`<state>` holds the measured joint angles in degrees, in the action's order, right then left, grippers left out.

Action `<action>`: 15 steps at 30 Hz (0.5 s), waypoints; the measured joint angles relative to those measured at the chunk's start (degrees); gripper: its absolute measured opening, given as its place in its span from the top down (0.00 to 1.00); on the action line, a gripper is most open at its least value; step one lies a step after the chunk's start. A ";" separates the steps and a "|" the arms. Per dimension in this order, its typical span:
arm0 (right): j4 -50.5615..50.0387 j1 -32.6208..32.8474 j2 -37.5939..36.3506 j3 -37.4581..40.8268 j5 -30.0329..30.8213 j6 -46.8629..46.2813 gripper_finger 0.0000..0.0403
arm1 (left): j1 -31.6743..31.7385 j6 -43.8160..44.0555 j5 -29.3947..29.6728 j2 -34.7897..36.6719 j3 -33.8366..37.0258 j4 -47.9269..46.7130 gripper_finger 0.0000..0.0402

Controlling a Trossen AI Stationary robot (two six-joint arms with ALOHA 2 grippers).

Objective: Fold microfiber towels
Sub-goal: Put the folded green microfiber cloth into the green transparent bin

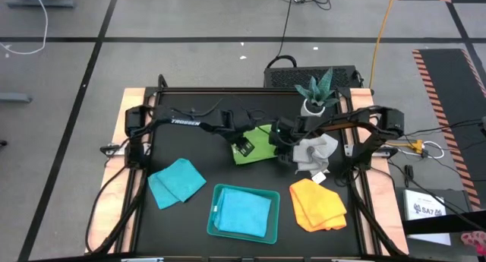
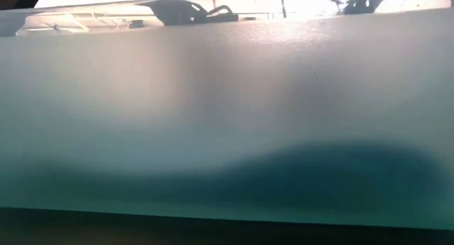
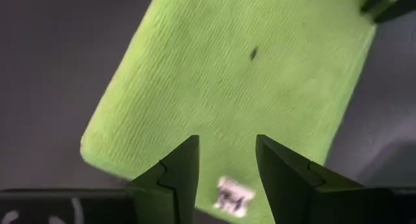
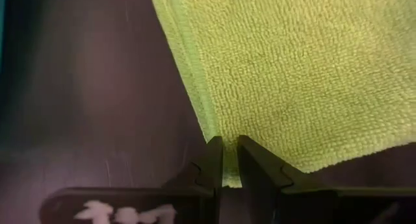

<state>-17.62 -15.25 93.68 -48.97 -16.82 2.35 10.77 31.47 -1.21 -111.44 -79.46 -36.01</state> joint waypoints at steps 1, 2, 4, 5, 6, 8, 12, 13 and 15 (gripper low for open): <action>-0.65 0.00 -0.23 0.41 0.03 0.11 0.91 | -0.26 0.72 0.24 0.00 0.56 0.48 0.62; -1.16 0.00 -0.38 0.78 0.04 0.47 0.91 | -0.45 1.35 0.65 0.00 0.96 0.60 0.62; -1.16 0.00 -0.50 1.05 0.00 1.08 0.91 | -0.72 2.20 2.12 0.00 1.30 0.76 0.62; -1.03 0.00 -0.70 1.03 0.02 1.18 0.91 | -0.81 2.29 3.07 0.00 1.34 0.87 0.62; -0.80 0.09 -0.97 0.80 0.04 1.20 0.91 | -0.79 2.36 4.11 0.00 1.35 0.94 0.62; -0.09 0.15 -1.93 -0.45 0.04 1.32 0.91 | -0.79 2.60 5.05 0.00 1.36 2.23 0.62; 0.30 0.15 -6.01 -2.61 0.06 1.38 0.91 | -0.61 4.13 4.17 0.04 1.31 6.14 0.62; 0.13 0.15 -7.18 -2.80 0.11 1.37 0.91 | -0.59 4.94 3.00 0.04 1.31 7.07 0.62; 0.22 0.08 -9.87 -3.06 0.16 1.35 0.91 | -1.15 6.68 0.45 0.04 1.31 8.40 0.62</action>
<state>-17.40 -15.16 83.81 -52.03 -16.66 3.70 9.62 38.15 -0.76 -111.39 -78.15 -27.61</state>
